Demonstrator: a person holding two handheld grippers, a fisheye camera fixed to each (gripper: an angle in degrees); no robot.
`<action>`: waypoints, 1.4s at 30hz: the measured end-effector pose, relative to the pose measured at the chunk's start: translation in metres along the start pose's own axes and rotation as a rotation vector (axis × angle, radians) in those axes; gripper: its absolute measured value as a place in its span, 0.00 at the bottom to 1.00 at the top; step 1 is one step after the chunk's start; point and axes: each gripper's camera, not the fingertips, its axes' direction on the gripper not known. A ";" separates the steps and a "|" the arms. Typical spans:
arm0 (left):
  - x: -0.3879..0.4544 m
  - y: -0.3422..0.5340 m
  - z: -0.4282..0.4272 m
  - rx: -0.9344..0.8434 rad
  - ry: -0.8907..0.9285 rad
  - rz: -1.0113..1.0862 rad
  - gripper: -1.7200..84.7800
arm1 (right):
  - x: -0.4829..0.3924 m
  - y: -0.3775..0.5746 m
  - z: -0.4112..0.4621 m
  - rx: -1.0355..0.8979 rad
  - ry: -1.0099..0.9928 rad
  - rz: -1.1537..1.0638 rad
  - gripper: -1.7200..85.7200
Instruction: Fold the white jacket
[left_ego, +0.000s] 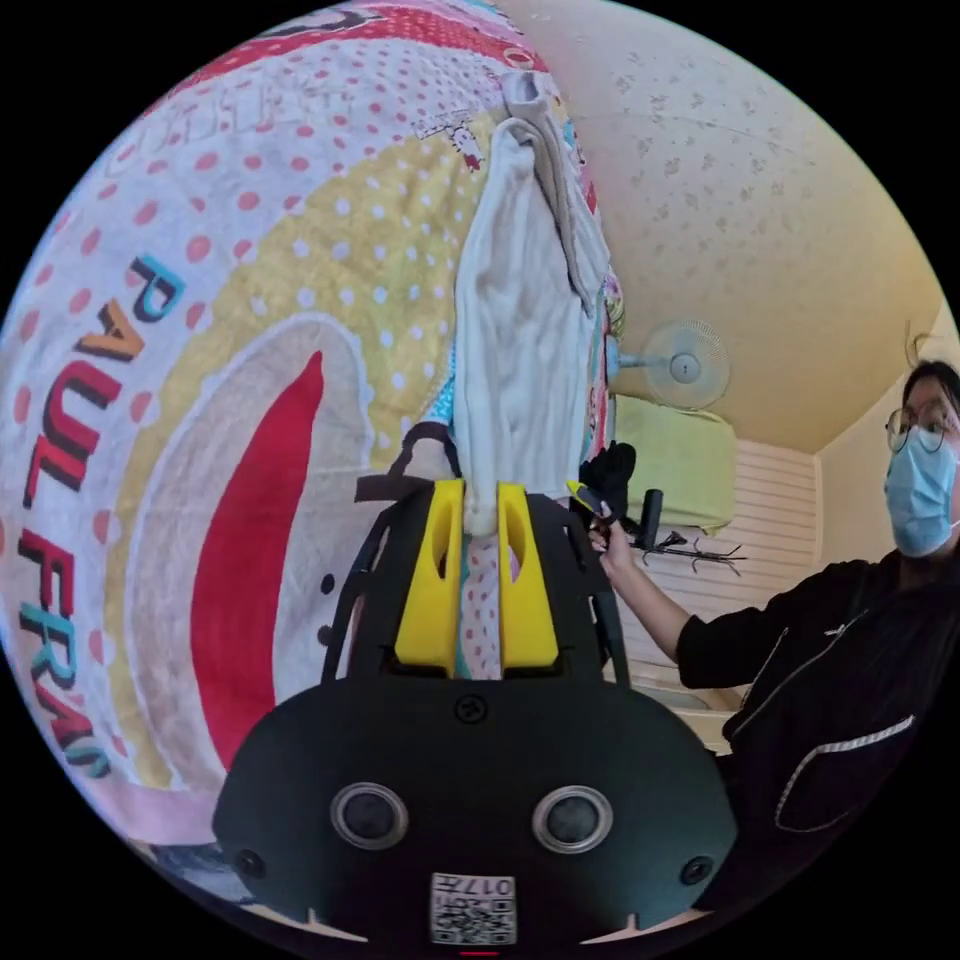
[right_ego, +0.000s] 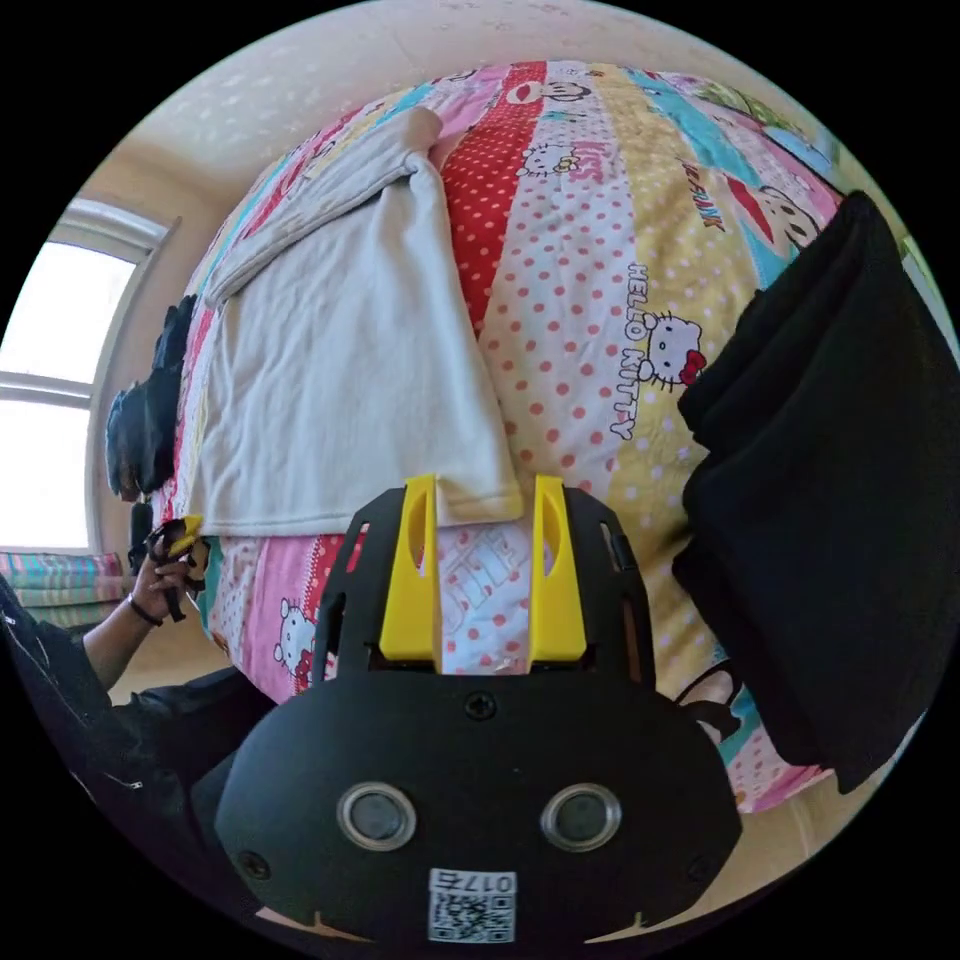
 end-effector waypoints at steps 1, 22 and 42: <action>0.000 -0.004 0.003 -0.005 0.028 -0.008 0.08 | 0.016 0.006 0.001 0.034 -0.067 0.064 0.15; 0.118 0.093 -0.183 -0.274 -0.025 -0.080 0.06 | 0.026 0.243 -0.055 -0.262 -0.543 0.334 0.06; 0.083 -0.262 -0.127 0.265 0.530 -0.039 0.09 | 0.096 -0.104 0.039 0.317 -1.047 0.577 0.08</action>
